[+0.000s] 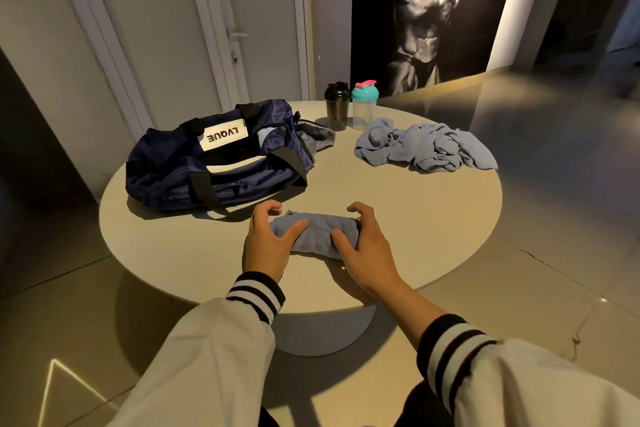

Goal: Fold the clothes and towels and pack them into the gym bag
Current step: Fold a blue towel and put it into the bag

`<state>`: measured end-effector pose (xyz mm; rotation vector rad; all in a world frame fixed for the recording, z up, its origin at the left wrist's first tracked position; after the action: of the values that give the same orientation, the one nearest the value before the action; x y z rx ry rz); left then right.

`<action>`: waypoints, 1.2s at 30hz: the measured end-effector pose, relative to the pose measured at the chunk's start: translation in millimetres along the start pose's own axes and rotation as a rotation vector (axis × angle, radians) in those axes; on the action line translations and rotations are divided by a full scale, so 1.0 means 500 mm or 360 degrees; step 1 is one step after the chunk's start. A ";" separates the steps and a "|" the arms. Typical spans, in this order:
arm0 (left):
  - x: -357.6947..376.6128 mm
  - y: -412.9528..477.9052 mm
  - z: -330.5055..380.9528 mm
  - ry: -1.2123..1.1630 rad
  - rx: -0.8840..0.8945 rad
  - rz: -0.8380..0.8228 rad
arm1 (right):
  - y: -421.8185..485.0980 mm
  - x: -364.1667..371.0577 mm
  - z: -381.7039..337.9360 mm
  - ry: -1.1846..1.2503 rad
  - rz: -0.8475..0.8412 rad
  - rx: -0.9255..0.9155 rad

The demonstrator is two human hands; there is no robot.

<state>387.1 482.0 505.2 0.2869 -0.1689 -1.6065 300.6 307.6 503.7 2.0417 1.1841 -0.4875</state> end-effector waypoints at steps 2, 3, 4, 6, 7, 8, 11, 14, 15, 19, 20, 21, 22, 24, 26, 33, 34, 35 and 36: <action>-0.001 -0.008 0.007 0.0077 0.0067 0.0097 | 0.002 0.001 0.003 -0.0009 -0.0002 -0.0003; -0.002 -0.012 0.011 0.0117 0.0129 0.0112 | 0.003 0.003 0.004 -0.0042 -0.0007 0.0008; -0.001 -0.015 0.016 0.0179 0.0236 0.0088 | 0.003 0.003 0.003 -0.0074 -0.0014 0.0021; 0.009 -0.021 0.020 0.0441 0.0487 -0.0094 | 0.005 0.003 0.003 -0.0084 -0.0023 0.0064; 0.017 -0.025 0.018 0.0606 0.0558 -0.0206 | 0.007 0.002 0.003 -0.0067 -0.0023 0.0092; 0.023 -0.027 0.012 0.0754 0.0581 -0.0292 | 0.006 0.000 0.003 -0.0049 -0.0024 0.0107; 0.029 -0.020 -0.006 0.1015 0.0556 -0.0392 | 0.002 0.000 0.000 -0.0075 -0.0063 0.0110; 0.033 -0.006 -0.018 0.1116 0.0533 -0.0469 | 0.002 0.005 0.005 -0.0268 -0.0055 0.0085; 0.035 -0.003 -0.021 0.1140 0.0513 -0.0499 | 0.004 0.008 0.006 -0.0355 -0.0044 0.0063; 0.041 0.001 -0.025 0.1000 0.0261 -0.0511 | 0.005 0.018 0.006 -0.0582 -0.0019 -0.0004; 0.041 0.002 -0.028 0.1003 0.0213 -0.0508 | 0.005 0.019 0.005 -0.0597 -0.0029 0.0028; 0.040 0.003 -0.029 0.1046 0.0184 -0.0499 | 0.004 0.019 0.004 -0.0633 -0.0036 0.0057; 0.039 0.005 -0.030 0.1096 0.0150 -0.0474 | 0.003 0.018 0.002 -0.0687 -0.0034 0.0072; 0.039 0.010 -0.033 0.1187 0.0063 -0.0400 | 0.000 0.016 -0.001 -0.0778 -0.0040 0.0097; 0.039 0.013 -0.036 0.1191 0.0009 -0.0331 | -0.001 0.013 0.000 -0.0783 -0.0060 0.0119; 0.009 0.011 -0.035 0.0307 -0.0015 -0.0171 | -0.002 0.009 0.002 -0.0401 -0.0144 0.0098; 0.007 0.009 -0.033 0.0253 0.0003 -0.0177 | -0.003 0.010 0.001 -0.0370 -0.0144 0.0076; 0.006 0.009 -0.031 0.0227 0.0015 -0.0173 | -0.003 0.011 0.001 -0.0382 -0.0145 0.0049; 0.005 0.008 -0.031 0.0214 0.0023 -0.0153 | -0.005 0.011 0.000 -0.0419 -0.0146 0.0026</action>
<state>395.3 480.5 491.6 0.4182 -0.0641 -1.6754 301.5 311.7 499.0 1.8741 1.1187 -0.7871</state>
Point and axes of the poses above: each hand's wrist, its own y-axis towards the middle knuckle, its own x-axis out of the palm, z = x × y, the point moved 2 cm from there along y, towards the middle knuckle, and after that the axes turned 11 degrees about -y, right-handed, at the moved point
